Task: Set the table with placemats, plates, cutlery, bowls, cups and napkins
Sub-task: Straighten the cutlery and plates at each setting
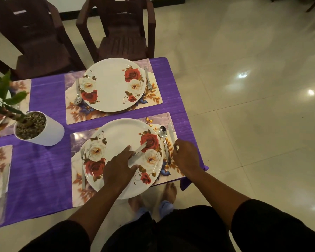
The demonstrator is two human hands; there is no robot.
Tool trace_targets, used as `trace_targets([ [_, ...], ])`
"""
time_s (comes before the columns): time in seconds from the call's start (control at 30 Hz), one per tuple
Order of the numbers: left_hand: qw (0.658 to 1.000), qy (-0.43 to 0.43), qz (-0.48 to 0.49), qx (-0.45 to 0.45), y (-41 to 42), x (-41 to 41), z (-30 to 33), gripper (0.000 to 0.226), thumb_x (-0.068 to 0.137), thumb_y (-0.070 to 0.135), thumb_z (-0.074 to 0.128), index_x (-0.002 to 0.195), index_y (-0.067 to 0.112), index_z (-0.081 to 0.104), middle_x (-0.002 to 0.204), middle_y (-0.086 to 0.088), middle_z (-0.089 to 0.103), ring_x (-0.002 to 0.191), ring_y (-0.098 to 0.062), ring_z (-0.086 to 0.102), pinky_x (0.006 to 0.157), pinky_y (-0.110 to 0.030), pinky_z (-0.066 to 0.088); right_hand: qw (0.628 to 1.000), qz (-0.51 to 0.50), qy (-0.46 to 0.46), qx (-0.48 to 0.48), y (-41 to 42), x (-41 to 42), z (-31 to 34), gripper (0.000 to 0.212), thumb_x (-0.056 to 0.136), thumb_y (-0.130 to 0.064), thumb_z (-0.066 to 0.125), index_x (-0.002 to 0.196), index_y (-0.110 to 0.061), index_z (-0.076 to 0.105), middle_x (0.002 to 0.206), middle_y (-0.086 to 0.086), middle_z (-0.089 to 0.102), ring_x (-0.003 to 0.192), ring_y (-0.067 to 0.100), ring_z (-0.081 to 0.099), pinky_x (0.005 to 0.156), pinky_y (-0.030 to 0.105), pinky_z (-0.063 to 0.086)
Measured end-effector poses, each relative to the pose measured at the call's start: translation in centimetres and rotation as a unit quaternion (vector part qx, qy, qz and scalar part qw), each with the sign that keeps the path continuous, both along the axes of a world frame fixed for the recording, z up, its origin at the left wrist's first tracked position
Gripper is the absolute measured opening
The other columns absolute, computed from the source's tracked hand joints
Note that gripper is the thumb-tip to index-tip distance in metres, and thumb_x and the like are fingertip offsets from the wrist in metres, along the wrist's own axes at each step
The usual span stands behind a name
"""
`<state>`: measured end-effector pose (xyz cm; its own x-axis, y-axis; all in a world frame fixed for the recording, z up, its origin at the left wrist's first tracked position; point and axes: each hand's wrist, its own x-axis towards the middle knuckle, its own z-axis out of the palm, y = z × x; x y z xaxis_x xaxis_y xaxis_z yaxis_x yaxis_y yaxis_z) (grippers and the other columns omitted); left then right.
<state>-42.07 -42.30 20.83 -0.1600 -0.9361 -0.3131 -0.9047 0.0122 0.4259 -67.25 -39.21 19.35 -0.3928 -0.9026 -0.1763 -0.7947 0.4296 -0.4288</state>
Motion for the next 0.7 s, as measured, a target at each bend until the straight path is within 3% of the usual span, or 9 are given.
trace_targets([
  [0.2, 1.000, 0.013, 0.003, 0.018, 0.1, 0.0, 0.0, 0.078, 0.089, 0.048, 0.075, 0.157, 0.027, 0.042, 0.144, 0.006, 0.063, 0.129, -0.021, 0.062, 0.106, -0.051, 0.050, 1.000, -0.007, -0.004, 0.015, 0.1, 0.2, 0.4, 0.027, 0.099, -0.035, 0.065, 0.121, -0.018, 0.065, 0.110, 0.002, 0.071, 0.096, 0.017, 0.069, 0.089, 0.030, 0.057],
  [0.47, 0.992, 0.089, 0.087, -0.025, -0.5, -1.6, 1.9, 0.031, 0.103, 0.028, 0.060, 0.132, 0.022, 0.068, 0.128, 0.002, 0.072, 0.117, -0.023, 0.068, 0.099, -0.039, 0.053, 0.999, -0.029, -0.023, 0.002, 0.0, -2.0, 1.6, 0.018, 0.104, -0.030, 0.055, 0.109, -0.016, 0.065, 0.095, 0.000, 0.071, 0.082, 0.015, 0.068, 0.078, 0.024, 0.050],
  [0.6, 0.973, 0.175, 0.132, 0.067, -0.6, -2.2, 3.0, 0.026, 0.108, 0.030, 0.048, 0.120, 0.026, 0.070, 0.111, 0.010, 0.075, 0.105, -0.015, 0.068, 0.094, -0.038, 0.055, 0.998, -0.013, -0.048, -0.035, 1.5, -2.6, 2.5, 0.013, 0.103, -0.025, 0.056, 0.096, -0.017, 0.064, 0.081, -0.005, 0.065, 0.065, 0.005, 0.058, 0.072, 0.026, 0.052],
  [0.63, 0.962, 0.208, 0.146, 0.101, -0.9, -2.2, 3.3, 0.026, 0.108, 0.032, 0.046, 0.120, 0.028, 0.070, 0.106, 0.012, 0.076, 0.101, -0.012, 0.068, 0.089, -0.038, 0.057, 0.998, -0.003, -0.053, -0.046, 1.5, -2.3, 2.8, 0.012, 0.103, -0.024, 0.058, 0.093, -0.019, 0.063, 0.078, -0.008, 0.063, 0.063, 0.002, 0.056, 0.071, 0.026, 0.053],
  [0.7, 0.934, 0.269, 0.174, 0.160, -2.1, -2.6, 4.0, 0.028, 0.109, 0.030, 0.044, 0.115, 0.028, 0.071, 0.096, 0.009, 0.078, 0.078, -0.008, 0.065, 0.065, -0.029, 0.055, 0.995, 0.000, -0.070, -0.072, 0.8, -1.7, 3.4, 0.009, 0.101, -0.021, 0.060, 0.093, -0.021, 0.065, 0.078, -0.013, 0.061, 0.063, -0.002, 0.056, 0.069, 0.020, 0.050],
])
